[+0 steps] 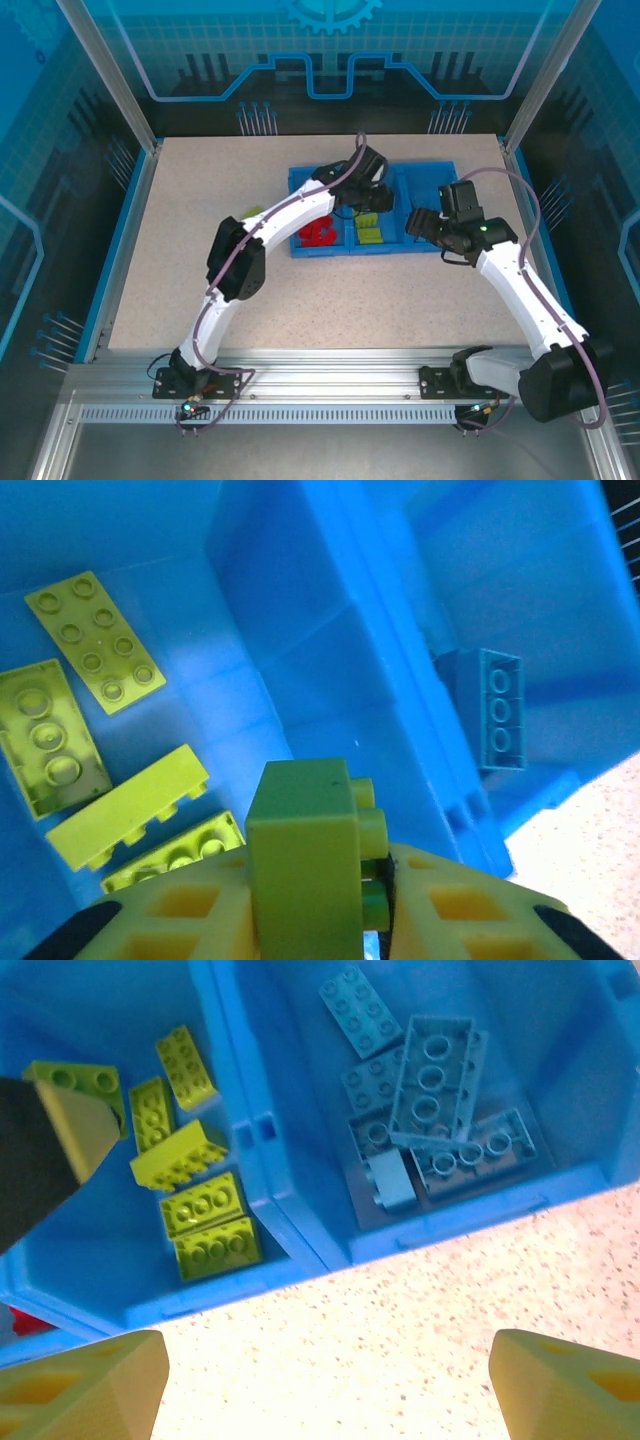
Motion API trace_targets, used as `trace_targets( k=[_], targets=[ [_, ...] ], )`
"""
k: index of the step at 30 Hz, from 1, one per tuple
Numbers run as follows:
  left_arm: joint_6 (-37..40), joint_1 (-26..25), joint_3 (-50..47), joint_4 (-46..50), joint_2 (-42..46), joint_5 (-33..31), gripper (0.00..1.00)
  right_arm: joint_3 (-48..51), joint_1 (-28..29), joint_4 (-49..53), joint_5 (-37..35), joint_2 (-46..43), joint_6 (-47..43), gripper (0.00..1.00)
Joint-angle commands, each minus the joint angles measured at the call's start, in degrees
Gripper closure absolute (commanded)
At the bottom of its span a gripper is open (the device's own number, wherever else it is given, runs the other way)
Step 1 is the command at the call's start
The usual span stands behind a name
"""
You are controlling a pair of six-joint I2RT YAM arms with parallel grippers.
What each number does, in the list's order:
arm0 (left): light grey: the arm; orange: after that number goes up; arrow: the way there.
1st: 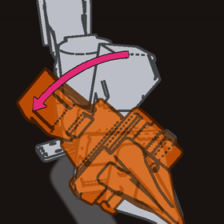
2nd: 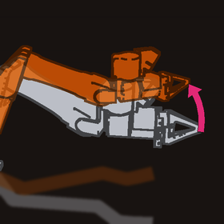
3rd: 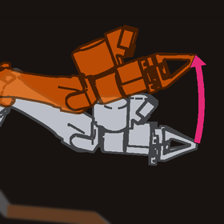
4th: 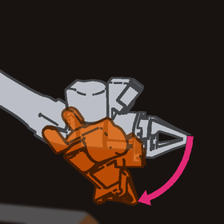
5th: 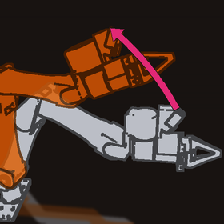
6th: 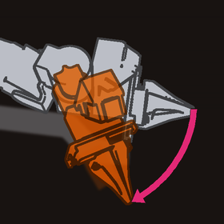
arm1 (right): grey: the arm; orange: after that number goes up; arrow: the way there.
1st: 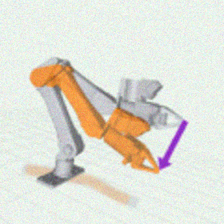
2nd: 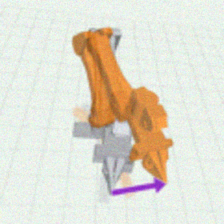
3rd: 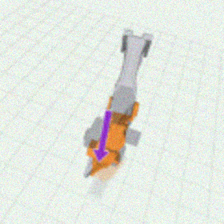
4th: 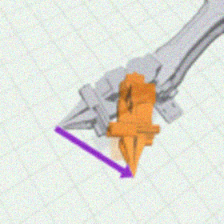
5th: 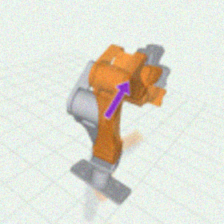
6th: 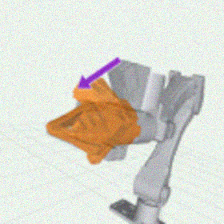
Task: Sort the legos into containers by color
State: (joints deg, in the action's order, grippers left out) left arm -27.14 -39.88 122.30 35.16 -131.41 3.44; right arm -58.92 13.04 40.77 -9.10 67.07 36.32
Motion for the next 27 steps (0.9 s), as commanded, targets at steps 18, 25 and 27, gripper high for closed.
trace_targets(
  k=[18,25,27],
  targets=[
    [7.81,20.10,-42.08,2.68,38.97,-12.53,0.03,2.85,0.31,-2.39,6.73,-0.26,-3.45,0.17],
    [15.10,29.58,-46.22,3.54,35.88,-8.58,0.11,1.80,3.24,-3.28,6.00,2.24,-2.39,0.17],
    [17.55,30.37,-45.04,3.00,32.99,-7.96,0.13,1.05,3.80,-2.70,5.51,2.80,-2.39,0.17]
  ],
)
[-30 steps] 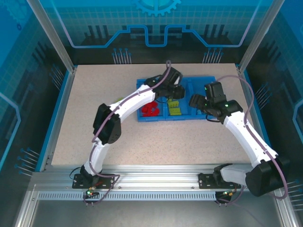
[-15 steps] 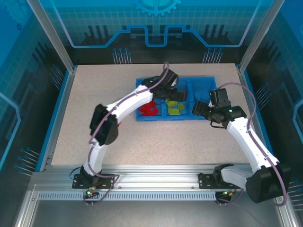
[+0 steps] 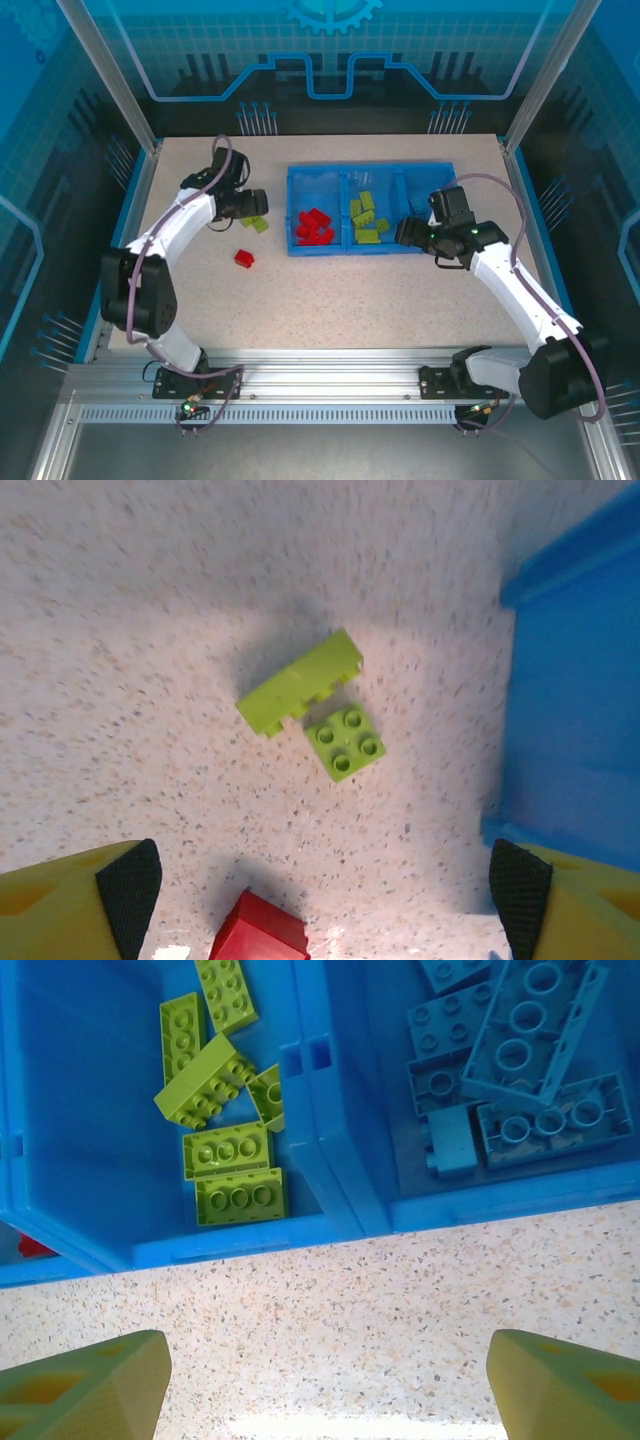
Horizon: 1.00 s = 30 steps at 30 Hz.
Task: Sort the legos into containers by color
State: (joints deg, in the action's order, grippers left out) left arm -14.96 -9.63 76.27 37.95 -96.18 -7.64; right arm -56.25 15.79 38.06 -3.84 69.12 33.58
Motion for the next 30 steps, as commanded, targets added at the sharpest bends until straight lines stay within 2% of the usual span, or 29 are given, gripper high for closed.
trace_targets(
  k=[1,5,9,14,18,27,30],
  targets=[
    [6.90,0.45,1.85,0.26,-3.47,3.95,0.15,-1.92,1.18,0.20,0.03,0.79,0.26,0.16],
    [11.49,2.21,4.61,1.12,-8.80,4.74,0.16,-2.23,1.33,1.39,-1.45,0.45,-0.44,0.16],
    [12.57,4.63,6.44,1.40,-12.77,5.46,0.21,-1.97,1.27,1.66,-1.79,0.46,-0.38,0.15],
    [12.86,4.90,7.27,0.77,-14.90,5.09,0.23,-1.76,1.29,1.22,-1.62,0.82,0.08,0.15],
    [12.86,5.06,8.25,0.55,-16.61,5.14,0.31,-1.94,1.29,1.38,-1.64,1.36,0.13,0.15],
    [14.63,5.15,11.90,1.35,-20.70,4.37,0.32,-2.33,1.26,2.26,-2.69,1.18,0.21,0.15],
    [15.06,5.19,12.84,1.82,-21.81,3.85,0.37,-2.46,1.25,2.37,-2.91,1.16,0.56,0.15]
  ],
)
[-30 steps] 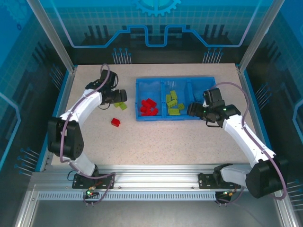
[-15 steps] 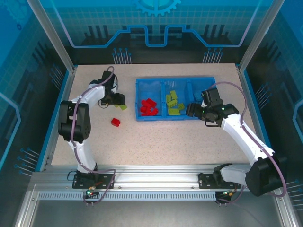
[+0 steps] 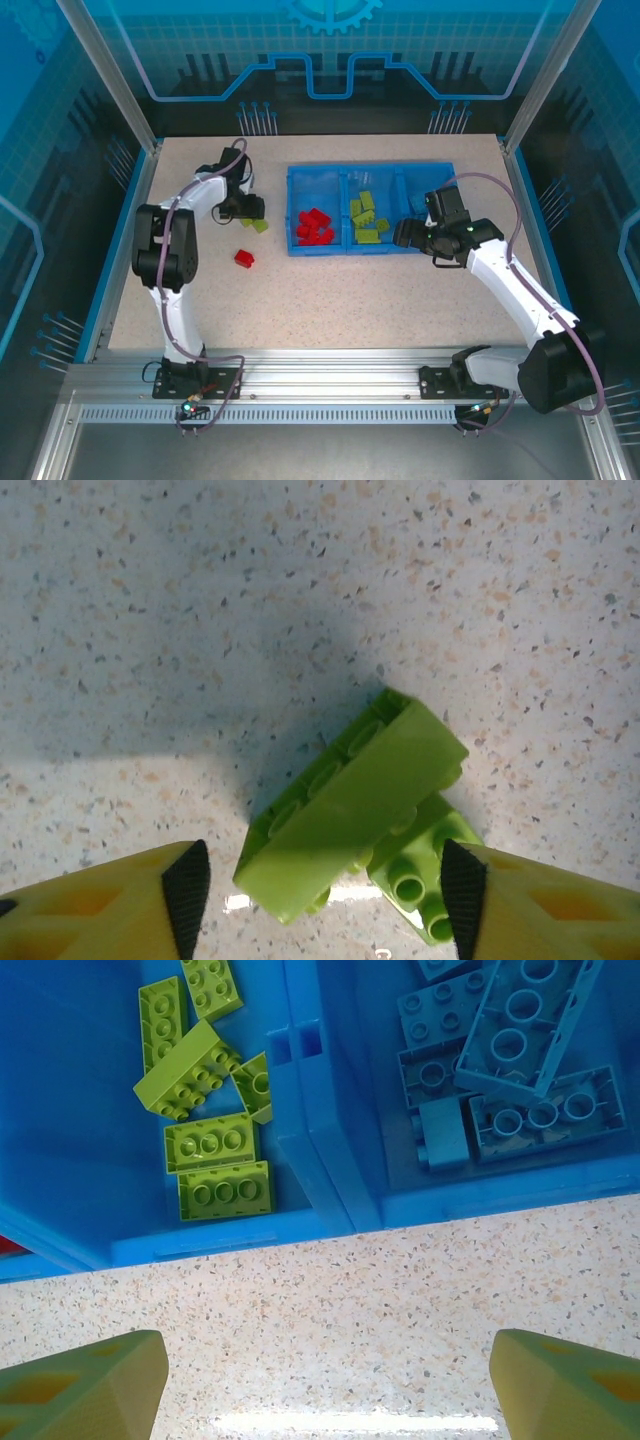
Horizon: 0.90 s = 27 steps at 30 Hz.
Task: Sort the legos into containers by color
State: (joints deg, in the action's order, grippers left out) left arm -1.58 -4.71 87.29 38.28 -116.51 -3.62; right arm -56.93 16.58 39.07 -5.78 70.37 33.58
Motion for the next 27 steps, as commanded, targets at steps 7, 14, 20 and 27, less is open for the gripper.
trace_targets(
  k=[7,14,20,27],
  targets=[
    [1.69,0.32,2.28,1.09,-2.88,0.68,0.57,-2.34,0.30,2.10,-1.78,-0.24,0.97,0.15],
    [0.65,0.58,1.93,0.65,-3.27,0.79,0.77,-2.32,0.21,2.78,-2.37,-0.97,0.96,0.14],
    [-3.52,1.19,2.10,0.08,0.24,2.99,0.84,-1.81,0.17,2.80,-2.33,-1.86,1.05,0.14],
    [-8.63,-1.75,3.74,-1.13,8.52,8.04,0.82,-1.43,-0.01,2.55,-2.13,-2.16,1.04,0.14]
  ],
)
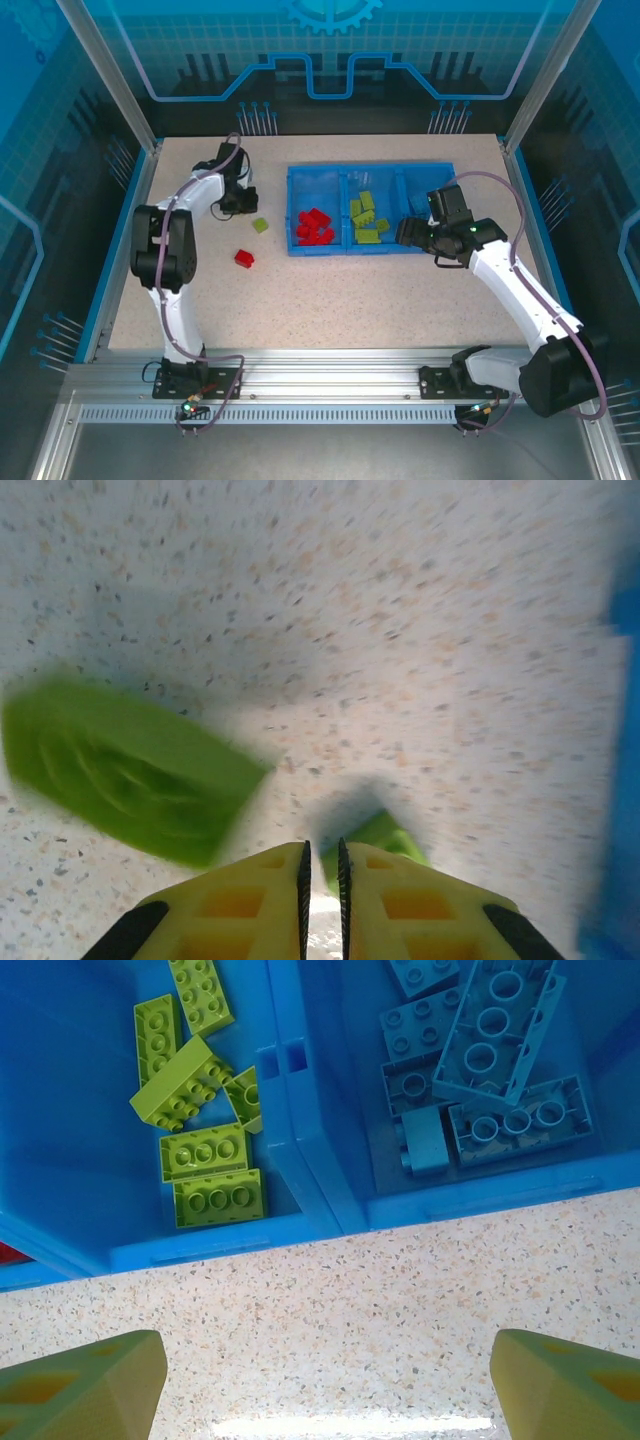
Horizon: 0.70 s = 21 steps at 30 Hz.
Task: Sort the legos into containers by color
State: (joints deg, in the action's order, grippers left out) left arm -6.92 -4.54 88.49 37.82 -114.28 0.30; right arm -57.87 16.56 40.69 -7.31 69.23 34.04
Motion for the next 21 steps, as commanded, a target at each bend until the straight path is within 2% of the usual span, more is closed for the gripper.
trace_targets(
  k=[1,5,7,11,13,17,21],
  targets=[
    [-3.49,-3.20,2.91,-0.81,7.42,4.01,0.82,-0.45,-0.02,0.82,-0.59,-1.10,0.65,0.14],
    [-5.06,-7.40,3.98,-1.01,10.43,3.22,0.79,-0.12,-0.17,0.69,-0.42,-1.29,0.63,0.14],
    [-6.85,-7.24,3.52,-1.04,10.82,3.60,0.78,-0.13,-0.26,0.86,-0.40,-1.45,0.41,0.14],
    [-5.47,-7.04,1.06,-0.78,11.84,2.61,0.73,0.31,-1.05,0.90,-0.29,-1.99,-0.12,0.14],
    [-5.46,-5.49,0.10,-0.62,11.93,1.72,0.64,0.56,-1.46,0.71,0.19,-2.00,-0.12,0.14],
    [-10.39,-0.21,0.61,3.19,9.06,5.42,0.47,1.21,-1.75,-0.07,0.83,-1.83,0.21,0.14],
    [-13.31,-0.09,0.27,5.42,5.18,9.22,0.30,1.53,-1.88,-1.07,1.77,-1.03,0.89,0.14]
  ],
)
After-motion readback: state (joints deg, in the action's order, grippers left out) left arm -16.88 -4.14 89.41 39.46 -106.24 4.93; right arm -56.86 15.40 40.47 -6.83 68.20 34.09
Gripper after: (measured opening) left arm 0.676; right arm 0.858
